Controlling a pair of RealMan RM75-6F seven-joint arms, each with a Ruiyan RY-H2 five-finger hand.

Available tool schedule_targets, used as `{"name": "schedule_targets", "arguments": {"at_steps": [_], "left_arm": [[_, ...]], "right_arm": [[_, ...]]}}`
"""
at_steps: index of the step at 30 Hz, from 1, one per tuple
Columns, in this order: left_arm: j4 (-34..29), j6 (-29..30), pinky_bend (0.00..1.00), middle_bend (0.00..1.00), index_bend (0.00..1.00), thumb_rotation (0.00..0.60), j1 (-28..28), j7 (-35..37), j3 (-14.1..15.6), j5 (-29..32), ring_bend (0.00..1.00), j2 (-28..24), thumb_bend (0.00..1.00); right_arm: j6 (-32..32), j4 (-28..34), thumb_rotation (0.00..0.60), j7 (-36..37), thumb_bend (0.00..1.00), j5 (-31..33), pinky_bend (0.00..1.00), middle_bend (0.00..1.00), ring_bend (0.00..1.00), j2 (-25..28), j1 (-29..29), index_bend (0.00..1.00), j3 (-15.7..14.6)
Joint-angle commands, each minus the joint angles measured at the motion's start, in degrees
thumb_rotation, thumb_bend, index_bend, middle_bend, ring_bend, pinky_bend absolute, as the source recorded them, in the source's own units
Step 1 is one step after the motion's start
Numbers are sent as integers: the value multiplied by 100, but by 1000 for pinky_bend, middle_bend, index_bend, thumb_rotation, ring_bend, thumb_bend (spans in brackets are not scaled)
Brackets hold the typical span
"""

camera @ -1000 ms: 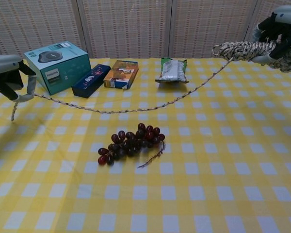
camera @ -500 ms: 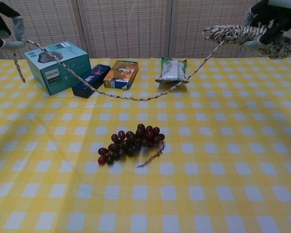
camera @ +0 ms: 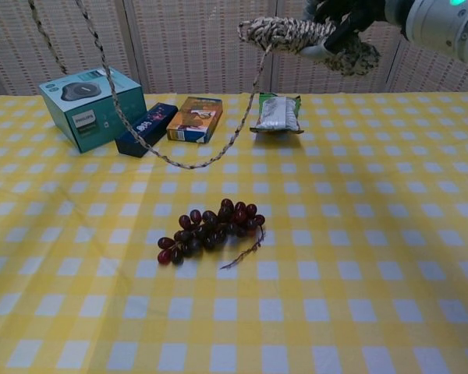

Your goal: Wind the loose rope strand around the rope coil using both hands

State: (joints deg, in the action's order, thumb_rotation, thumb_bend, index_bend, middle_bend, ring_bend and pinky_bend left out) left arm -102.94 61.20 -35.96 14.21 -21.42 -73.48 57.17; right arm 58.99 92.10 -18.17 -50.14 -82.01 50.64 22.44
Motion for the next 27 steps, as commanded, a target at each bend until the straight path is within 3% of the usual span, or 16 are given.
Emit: {"name": "schedule_targets", "arguments": {"at_steps": [1, 13, 27], "left_arm": [[-168, -15, 1000, 1000, 758, 600, -64, 108, -103, -57, 1000, -143, 377], [-703, -235, 1000, 1000, 755, 600, -398, 252, -389, 122, 1000, -446, 376], [-963, -508, 1000, 1000, 754, 600, -1130, -115, -788, 1149, 1000, -240, 377]], "right_arm": [[-10, -71, 600, -143, 492, 117, 618, 608, 508, -246, 236, 761, 112], [7, -459, 600, -311, 478, 59, 618, 609, 508, -1112, 908, 769, 227], [-246, -815, 600, 152, 460, -318, 618, 611, 508, -1691, 1303, 782, 263]]}}
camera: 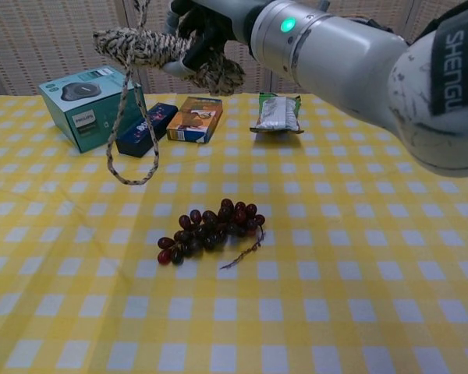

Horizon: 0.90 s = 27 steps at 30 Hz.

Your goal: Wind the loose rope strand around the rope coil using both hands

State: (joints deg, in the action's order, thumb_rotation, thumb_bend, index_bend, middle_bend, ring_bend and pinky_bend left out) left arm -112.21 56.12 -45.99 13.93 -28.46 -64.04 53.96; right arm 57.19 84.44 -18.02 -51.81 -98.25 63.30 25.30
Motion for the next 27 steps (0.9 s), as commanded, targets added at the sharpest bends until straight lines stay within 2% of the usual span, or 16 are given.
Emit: {"name": "schedule_targets", "arguments": {"at_steps": [1, 11, 19, 27], "left_arm": [[-42, -18, 1000, 1000, 753, 600, -166, -98, -102, 298, 1000, 100, 377], [218, -6, 1000, 1000, 746, 600, -510, -518, -158, 1247, 1000, 320, 376], [563, -29, 1000, 1000, 746, 600, -571, -802, -37, 1783, 1000, 369, 377], [870, -133, 1000, 1000, 744, 600, -500, -991, 171, 2117, 1000, 359, 377]], "right_arm": [[-75, -60, 600, 199, 456, -211, 618, 611, 508, -88, 41, 784, -32], [-152, -103, 600, 1211, 416, -1111, 618, 614, 508, -133, -114, 791, -251], [-75, -194, 600, 2204, 379, -1874, 618, 626, 508, -15, -340, 802, -441], [294, -290, 600, 3151, 356, -2606, 621, 652, 529, 82, -594, 809, -629]]}}
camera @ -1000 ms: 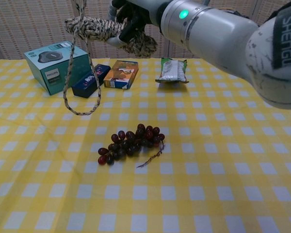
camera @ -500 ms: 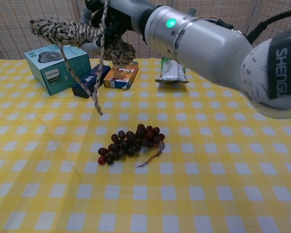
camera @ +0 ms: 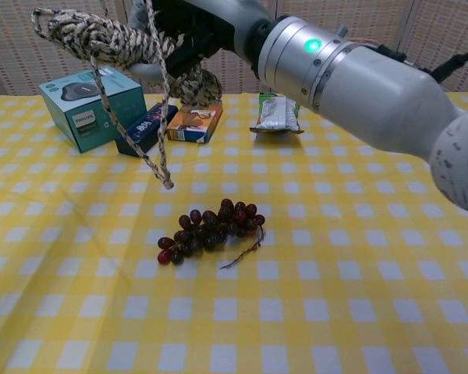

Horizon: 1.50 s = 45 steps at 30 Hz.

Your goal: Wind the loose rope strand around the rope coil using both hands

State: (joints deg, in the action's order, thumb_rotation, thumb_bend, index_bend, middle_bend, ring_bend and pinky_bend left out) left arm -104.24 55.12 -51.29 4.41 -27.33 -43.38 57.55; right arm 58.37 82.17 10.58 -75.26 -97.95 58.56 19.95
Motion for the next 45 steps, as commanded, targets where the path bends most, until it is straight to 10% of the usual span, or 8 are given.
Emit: {"name": "schedule_targets", "arguments": {"at_steps": [1, 45], "left_arm": [[110, -34, 1000, 1000, 744, 600, 39, -66, 86, 58, 1000, 4, 377], [553, -261, 1000, 1000, 742, 600, 1201, -74, 1141, -554, 1000, -94, 376]], "right_arm": [[223, -83, 600, 351, 353, -323, 624, 657, 533, 61, -145, 812, -113], [2171, -620, 600, 1514, 340, -646, 648, 685, 573, -366, -766, 847, 555]]}}
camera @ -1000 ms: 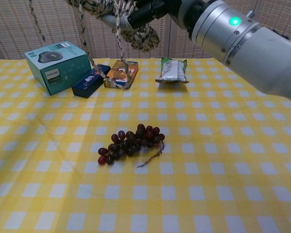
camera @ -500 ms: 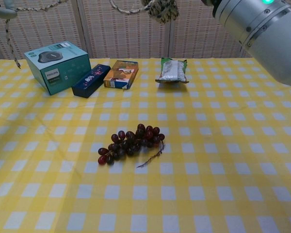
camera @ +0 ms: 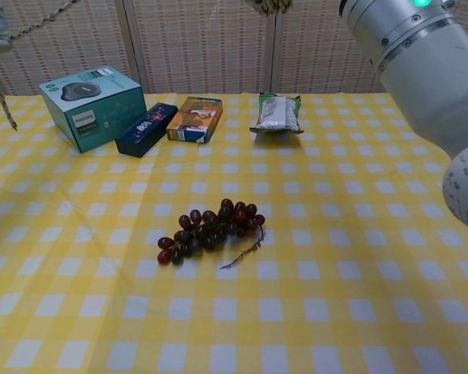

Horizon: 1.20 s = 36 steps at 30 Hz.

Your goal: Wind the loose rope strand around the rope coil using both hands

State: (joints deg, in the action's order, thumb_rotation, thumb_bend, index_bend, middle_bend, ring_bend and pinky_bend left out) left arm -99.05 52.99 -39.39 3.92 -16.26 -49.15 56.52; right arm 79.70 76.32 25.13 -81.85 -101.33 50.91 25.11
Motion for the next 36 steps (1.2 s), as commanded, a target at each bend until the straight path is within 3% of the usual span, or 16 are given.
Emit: {"name": "schedule_targets", "arguments": {"at_steps": [1, 18, 36], "left_arm": [[51, -79, 1000, 1000, 742, 600, 13, -44, 54, 35, 1000, 12, 376], [97, -376, 1000, 1000, 742, 600, 180, -245, 313, 56, 1000, -250, 376], [-547, 1310, 1000, 1000, 746, 600, 654, -203, 19, -1975, 1000, -566, 376]], "right_arm": [[57, -51, 600, 75, 341, 21, 648, 686, 574, -40, -3, 847, 56], [345, -339, 600, -195, 343, 326, 648, 688, 580, -335, -50, 849, 330], [278, -828, 600, -906, 355, 461, 648, 690, 592, -750, 215, 857, 412]]}}
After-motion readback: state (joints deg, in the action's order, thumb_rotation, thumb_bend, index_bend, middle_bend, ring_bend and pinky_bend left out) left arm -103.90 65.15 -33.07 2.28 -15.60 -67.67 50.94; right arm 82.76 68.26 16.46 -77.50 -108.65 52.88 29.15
